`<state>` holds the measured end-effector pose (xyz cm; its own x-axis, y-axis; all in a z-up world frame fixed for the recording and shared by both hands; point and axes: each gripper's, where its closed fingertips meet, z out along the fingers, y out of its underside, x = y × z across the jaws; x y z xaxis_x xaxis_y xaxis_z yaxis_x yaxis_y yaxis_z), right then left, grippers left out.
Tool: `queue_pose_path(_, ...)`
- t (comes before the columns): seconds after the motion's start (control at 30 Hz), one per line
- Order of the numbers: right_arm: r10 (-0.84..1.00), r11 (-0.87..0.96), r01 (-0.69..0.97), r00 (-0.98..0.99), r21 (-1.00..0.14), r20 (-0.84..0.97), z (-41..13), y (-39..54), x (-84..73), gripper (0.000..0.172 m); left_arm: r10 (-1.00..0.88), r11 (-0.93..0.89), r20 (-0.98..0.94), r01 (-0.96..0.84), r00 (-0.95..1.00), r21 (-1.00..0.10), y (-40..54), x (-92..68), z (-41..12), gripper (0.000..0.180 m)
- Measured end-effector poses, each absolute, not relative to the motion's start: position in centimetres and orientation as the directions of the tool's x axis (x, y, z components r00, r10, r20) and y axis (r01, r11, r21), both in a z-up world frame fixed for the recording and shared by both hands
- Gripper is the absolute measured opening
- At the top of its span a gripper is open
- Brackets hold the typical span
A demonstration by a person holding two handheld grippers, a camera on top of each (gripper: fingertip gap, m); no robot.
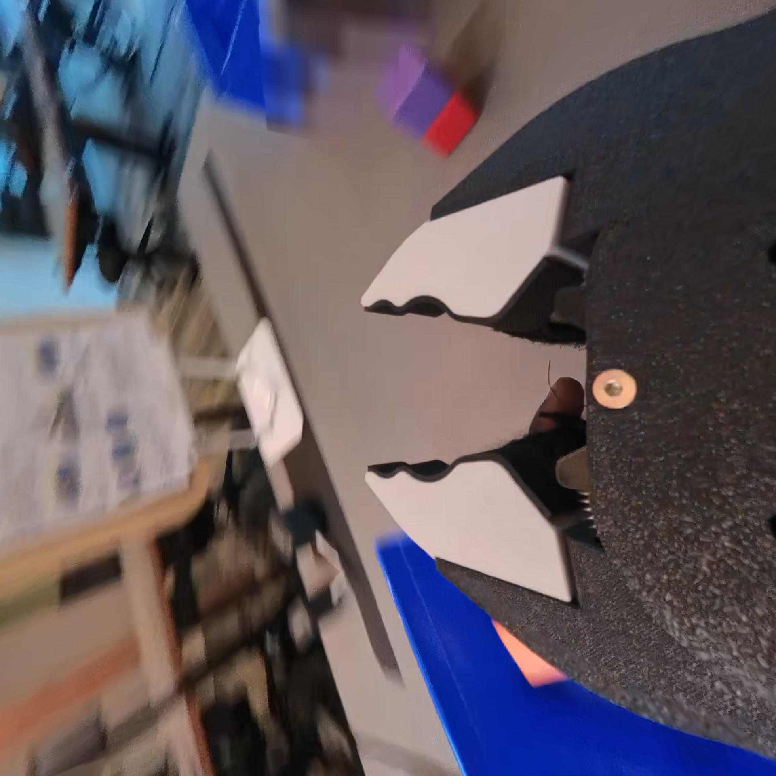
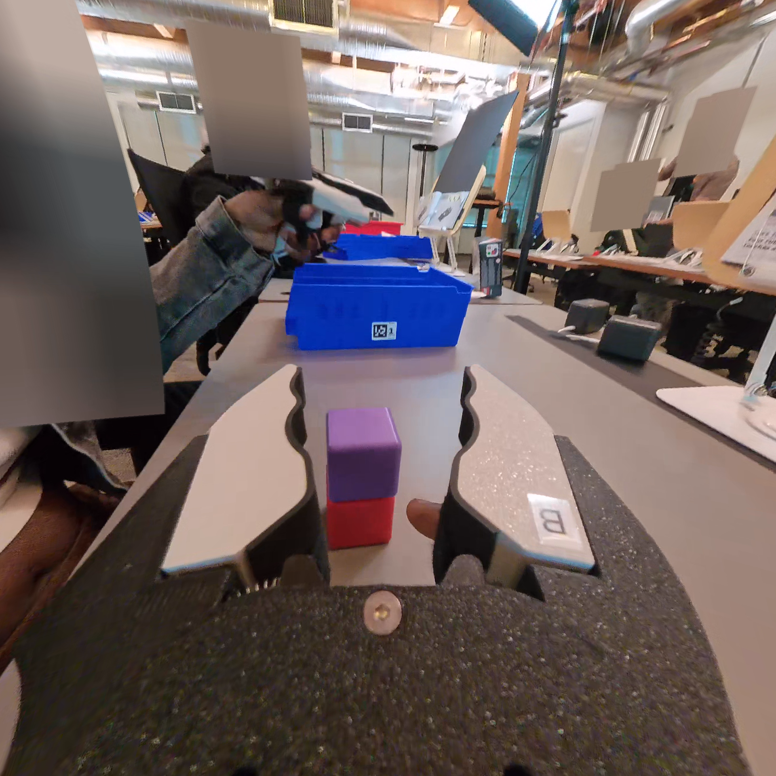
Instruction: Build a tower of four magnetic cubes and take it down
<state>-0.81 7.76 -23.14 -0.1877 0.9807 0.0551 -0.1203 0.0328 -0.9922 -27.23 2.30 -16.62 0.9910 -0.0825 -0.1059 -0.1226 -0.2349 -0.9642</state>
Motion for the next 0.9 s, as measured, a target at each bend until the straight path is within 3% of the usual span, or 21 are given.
queue_pose_path(0.07, 0.981, 0.050, -0.133, -0.178, -0.990, 0.073, -22.8, 7.6, -0.7, 0.071, 0.126, -0.221, -0.100, -0.070, 0.987, -0.973, -0.1, -33.9, -15.7, 0.061)
queue_pose_path(0.13, 0.982, 0.053, -0.143, -0.172, -0.988, 0.077, -22.6, 7.6, -0.6, 0.071, 0.189, -0.328, -0.051, 0.014, 0.981, -0.945, -1.2, -38.1, -18.6, 0.064)
queue_pose_path(0.23, 0.983, 0.045, -0.149, -0.169, -0.988, 0.070, -22.4, 7.7, -0.5, 0.070, 0.212, -0.528, -0.010, 0.106, 0.977, -0.843, -1.4, -41.4, -25.2, 0.071)
queue_pose_path(0.4, 0.986, 0.047, -0.139, -0.154, -0.989, 0.069, -22.7, 8.0, -0.5, 0.069, 0.178, -0.686, -0.054, 0.085, 0.983, -0.722, -0.4, -41.6, -31.8, 0.083)
queue_pose_path(0.53, 0.986, 0.052, -0.133, -0.151, -0.990, 0.072, -22.9, 8.1, -0.6, 0.068, 0.152, -0.756, -0.102, 0.049, 0.983, -0.653, 0.4, -42.1, -34.1, 0.074)
queue_pose_path(0.57, 0.986, 0.054, -0.132, -0.152, -0.990, 0.074, -22.8, 8.0, -0.6, 0.068, 0.131, -0.779, -0.084, 0.051, 0.988, -0.625, 0.3, -42.0, -34.9, 0.055)
queue_pose_path(0.6, 0.986, 0.057, -0.132, -0.150, -0.990, 0.077, -22.8, 8.0, -0.6, 0.068, 0.124, -0.776, -0.075, 0.050, 0.990, -0.628, 0.4, -42.0, -35.2, 0.052)
queue_pose_path(0.7, 0.986, 0.060, -0.131, -0.145, -0.990, 0.079, -22.9, 8.1, -0.5, 0.067, 0.204, -0.670, -0.042, 0.108, 0.978, -0.735, 0.3, -43.2, -33.0, 0.051)
queue_pose_path(0.8, 0.985, 0.069, -0.134, -0.147, -0.989, 0.088, -22.8, 8.0, -0.6, 0.066, 0.226, -0.370, 0.107, 0.187, 0.968, -0.910, 0.1, -42.9, -26.7, 0.051)
queue_pose_path(0.9, 0.982, 0.123, -0.134, -0.126, -0.983, 0.140, -22.7, 7.8, -0.8, 0.064, 0.003, -0.085, 0.306, 0.305, 0.952, -0.949, -0.4, -38.4, -19.2, 0.050)
